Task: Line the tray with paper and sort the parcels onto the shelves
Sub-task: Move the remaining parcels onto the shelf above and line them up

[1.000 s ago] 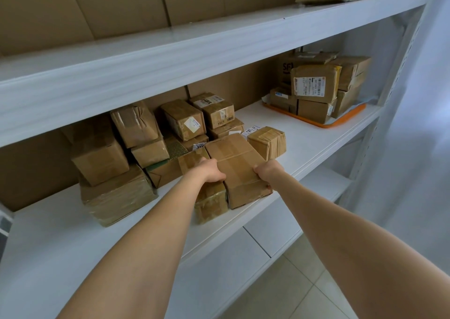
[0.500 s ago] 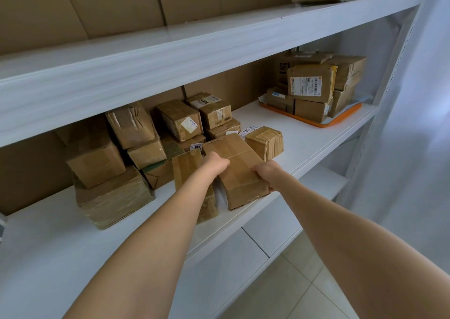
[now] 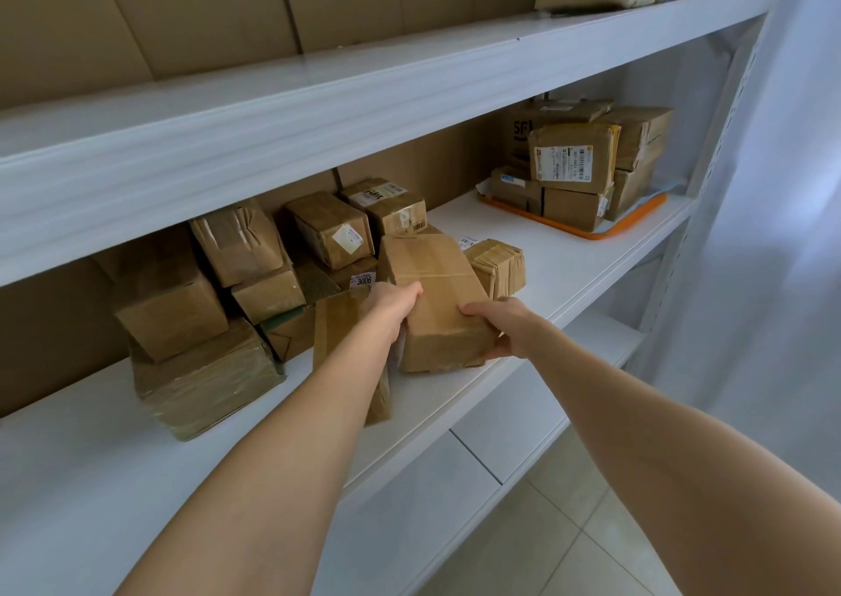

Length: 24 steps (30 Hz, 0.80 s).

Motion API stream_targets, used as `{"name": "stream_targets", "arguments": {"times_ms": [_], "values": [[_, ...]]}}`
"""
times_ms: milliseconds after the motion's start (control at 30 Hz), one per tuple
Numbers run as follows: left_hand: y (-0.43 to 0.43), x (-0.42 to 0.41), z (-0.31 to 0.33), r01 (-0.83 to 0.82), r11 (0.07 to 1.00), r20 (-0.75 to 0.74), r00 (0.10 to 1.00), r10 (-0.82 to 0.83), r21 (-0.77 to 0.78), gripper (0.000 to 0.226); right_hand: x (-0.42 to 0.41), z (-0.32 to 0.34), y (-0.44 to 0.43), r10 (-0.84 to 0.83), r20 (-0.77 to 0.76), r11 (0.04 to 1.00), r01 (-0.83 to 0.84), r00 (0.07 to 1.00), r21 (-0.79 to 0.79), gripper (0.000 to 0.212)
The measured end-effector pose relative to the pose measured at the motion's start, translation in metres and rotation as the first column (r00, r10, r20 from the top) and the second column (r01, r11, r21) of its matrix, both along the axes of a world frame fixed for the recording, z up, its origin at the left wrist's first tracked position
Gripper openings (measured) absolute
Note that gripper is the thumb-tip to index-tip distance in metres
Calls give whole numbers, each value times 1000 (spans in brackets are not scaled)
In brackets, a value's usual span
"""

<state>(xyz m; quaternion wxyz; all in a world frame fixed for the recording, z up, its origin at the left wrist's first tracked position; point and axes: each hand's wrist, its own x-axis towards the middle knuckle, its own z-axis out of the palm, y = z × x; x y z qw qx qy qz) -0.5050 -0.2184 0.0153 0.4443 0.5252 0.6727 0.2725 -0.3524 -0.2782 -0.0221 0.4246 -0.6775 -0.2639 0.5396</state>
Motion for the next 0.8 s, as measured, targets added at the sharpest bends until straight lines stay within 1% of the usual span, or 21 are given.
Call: {"name": "stream_targets", "arguments": {"times_ms": [67,100,200,300,367,433,500,600,733,800], "values": [[2,-1,7,-36,995,0,999,36,89,55,-4,7,-1,-10,-78,1000,11,997,15,54],[1,-2,11,-39,992,25,999,36,122,52,-6,11,-1,-19,-121,999,22,992,26,53],[1,-7,20,-20,989,156,988,-3,147,45,-10,20,-1,-44,-199,996,58,979,68,50],[3,-13,26,20,989,190,980,-49,150,52,-9,32,-1,-60,-172,992,77,983,98,45],[3,-14,30,53,989,214,973,-82,139,67,-7,41,-1,-74,-143,991,90,987,103,45],[1,-12,35,86,991,273,956,-112,105,77,-3,47,-2,-93,-129,988,107,987,111,48],[-4,-7,42,119,991,316,940,-131,58,79,3,50,-3,-121,-134,984,136,984,113,52],[-5,4,49,148,988,300,941,-156,49,80,12,53,-4,-154,-133,982,166,979,90,60],[-5,21,56,214,972,297,926,-233,96,82,23,53,-8,-177,-1,982,177,984,62,77],[-3,32,57,274,955,268,917,-296,117,83,28,54,-11,-200,14,977,199,980,72,73]]}}
